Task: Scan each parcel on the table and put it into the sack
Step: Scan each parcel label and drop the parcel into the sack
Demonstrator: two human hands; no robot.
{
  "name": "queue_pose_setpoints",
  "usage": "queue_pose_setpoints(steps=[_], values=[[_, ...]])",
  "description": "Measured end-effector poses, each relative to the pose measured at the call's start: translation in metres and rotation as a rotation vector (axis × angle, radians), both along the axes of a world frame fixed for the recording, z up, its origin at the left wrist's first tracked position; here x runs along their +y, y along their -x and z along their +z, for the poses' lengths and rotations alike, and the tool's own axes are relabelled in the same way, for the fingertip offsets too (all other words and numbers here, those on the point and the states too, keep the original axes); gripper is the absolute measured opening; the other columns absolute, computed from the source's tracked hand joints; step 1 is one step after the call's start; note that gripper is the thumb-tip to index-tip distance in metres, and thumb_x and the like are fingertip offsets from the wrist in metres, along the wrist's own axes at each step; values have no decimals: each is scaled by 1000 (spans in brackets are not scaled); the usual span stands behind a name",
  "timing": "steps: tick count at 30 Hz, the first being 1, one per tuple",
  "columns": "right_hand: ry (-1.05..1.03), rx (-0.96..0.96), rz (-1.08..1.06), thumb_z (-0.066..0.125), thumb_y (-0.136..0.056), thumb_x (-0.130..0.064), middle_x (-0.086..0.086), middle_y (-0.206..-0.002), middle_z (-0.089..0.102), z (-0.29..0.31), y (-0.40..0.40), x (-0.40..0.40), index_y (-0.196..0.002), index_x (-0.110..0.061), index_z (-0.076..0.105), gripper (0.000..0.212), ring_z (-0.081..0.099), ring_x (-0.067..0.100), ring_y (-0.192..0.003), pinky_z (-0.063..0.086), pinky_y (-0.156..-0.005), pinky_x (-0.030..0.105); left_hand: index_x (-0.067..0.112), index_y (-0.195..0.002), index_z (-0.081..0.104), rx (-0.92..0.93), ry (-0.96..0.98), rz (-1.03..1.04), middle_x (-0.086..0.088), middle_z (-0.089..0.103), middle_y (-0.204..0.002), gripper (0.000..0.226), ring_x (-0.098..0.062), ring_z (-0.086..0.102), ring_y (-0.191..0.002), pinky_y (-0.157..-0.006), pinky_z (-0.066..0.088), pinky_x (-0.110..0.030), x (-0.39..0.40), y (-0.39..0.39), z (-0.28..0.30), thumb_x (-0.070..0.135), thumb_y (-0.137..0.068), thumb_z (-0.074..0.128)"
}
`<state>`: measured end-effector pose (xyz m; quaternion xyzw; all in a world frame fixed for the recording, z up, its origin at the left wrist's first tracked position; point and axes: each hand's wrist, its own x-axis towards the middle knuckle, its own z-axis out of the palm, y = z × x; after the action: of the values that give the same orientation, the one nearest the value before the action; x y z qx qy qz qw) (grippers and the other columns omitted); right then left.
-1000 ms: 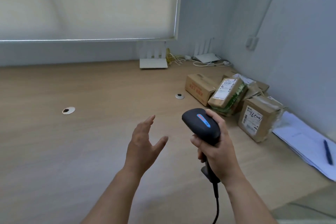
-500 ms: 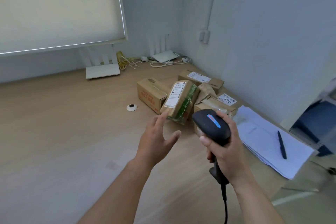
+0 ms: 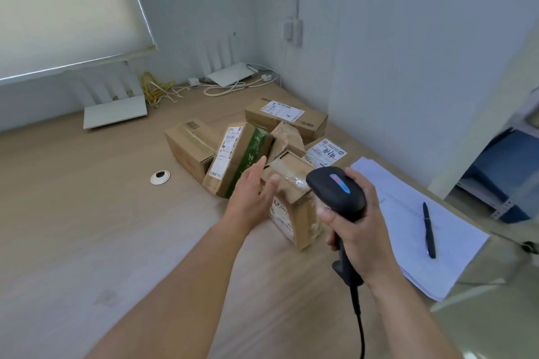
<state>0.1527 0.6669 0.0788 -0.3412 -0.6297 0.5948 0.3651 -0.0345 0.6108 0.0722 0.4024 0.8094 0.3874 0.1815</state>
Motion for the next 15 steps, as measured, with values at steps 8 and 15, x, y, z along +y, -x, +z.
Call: queue_pose_setpoints(steps=[8,15], values=[[69,46,76,71,-83,0,15,-91,60,-6,5,-6,-124,-45,49,65,50,22,-47,47,-46,25,26,-142,40,24,-7,167,-7,44,-128,45,-20,48,-113,-103,37,-33,-23,-3,-1,32,-98,46],[62,74,205,73,-83,0,11,-93,57,1,20,-53,-125,-46,48,68,53,12,-51,47,-48,25,31,-143,36,46,165,277,-4,40,-132,53,-23,52,-114,-95,43,-35,-83,-1,2,48,-94,46]])
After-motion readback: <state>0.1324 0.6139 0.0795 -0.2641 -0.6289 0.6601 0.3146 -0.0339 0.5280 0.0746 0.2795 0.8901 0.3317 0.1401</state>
